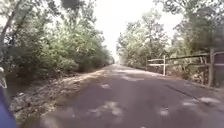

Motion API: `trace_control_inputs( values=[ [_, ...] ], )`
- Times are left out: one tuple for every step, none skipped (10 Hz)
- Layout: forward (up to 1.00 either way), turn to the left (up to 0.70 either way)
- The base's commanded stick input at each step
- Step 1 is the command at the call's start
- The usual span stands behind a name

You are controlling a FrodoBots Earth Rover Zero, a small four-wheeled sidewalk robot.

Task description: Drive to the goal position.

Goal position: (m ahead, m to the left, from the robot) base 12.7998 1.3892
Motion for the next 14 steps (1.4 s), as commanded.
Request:
trace_control_inputs(
  values=[
    [0.7,0.0],
    [0.7,0.0],
    [0.7,0.0],
    [0.7,0.0],
    [0.7,0.0],
    [0.7,0.0],
    [0.7,0.0],
    [0.7,0.0],
    [0.7,0.0],
    [0.7,0.0],
    [0.7,0.0],
    [0.7,0.0],
    [0.7,0.0],
    [0.7,0.0]
  ],
)
